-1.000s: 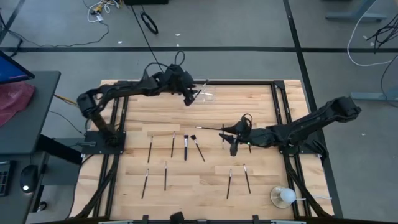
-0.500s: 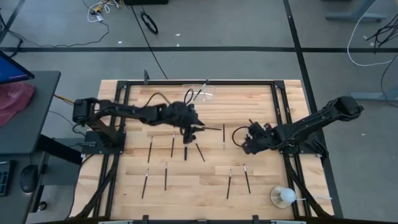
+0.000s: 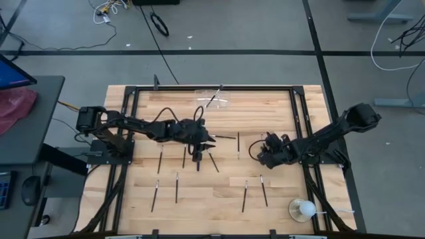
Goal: Put items in baskets/containers
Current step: Put the black eyeshadow brush into the transparent organizer
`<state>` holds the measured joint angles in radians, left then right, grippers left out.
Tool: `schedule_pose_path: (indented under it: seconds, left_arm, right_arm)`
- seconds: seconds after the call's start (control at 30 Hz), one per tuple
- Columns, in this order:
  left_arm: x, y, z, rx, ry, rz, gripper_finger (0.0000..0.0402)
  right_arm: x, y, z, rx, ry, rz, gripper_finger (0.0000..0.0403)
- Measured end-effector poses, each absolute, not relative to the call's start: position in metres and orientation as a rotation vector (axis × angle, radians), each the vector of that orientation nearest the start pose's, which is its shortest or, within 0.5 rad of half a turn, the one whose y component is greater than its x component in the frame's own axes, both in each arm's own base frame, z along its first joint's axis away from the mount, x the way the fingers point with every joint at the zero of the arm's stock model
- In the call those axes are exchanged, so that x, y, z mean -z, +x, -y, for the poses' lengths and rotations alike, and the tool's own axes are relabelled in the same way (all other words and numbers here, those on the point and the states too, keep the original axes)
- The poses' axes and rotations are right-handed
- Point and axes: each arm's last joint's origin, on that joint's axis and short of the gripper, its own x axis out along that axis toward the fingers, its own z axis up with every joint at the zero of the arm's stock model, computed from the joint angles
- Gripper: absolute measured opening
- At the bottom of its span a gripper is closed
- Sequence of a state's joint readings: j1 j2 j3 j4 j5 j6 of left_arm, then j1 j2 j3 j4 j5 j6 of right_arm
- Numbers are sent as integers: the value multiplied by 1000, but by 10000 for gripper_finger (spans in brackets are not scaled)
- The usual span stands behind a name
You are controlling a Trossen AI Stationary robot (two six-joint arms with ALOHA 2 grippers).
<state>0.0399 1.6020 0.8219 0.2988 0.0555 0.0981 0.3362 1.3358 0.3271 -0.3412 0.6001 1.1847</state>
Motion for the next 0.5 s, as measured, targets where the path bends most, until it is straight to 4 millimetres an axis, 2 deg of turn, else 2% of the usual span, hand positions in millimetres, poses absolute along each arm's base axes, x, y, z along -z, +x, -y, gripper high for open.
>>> schedule_pose_path:
  seconds: [0.2,0.4,0.5]
  left_arm:
    - [-193,330,-12,38,74,-475,105]
    - [-193,330,-9,53,90,-474,105]
    - [-193,330,-7,58,101,-474,105]
  right_arm:
    - [-87,152,-43,843,344,-865,98]
    - [-84,149,-44,831,289,-872,17]
    - [-84,150,-44,816,263,-883,11]
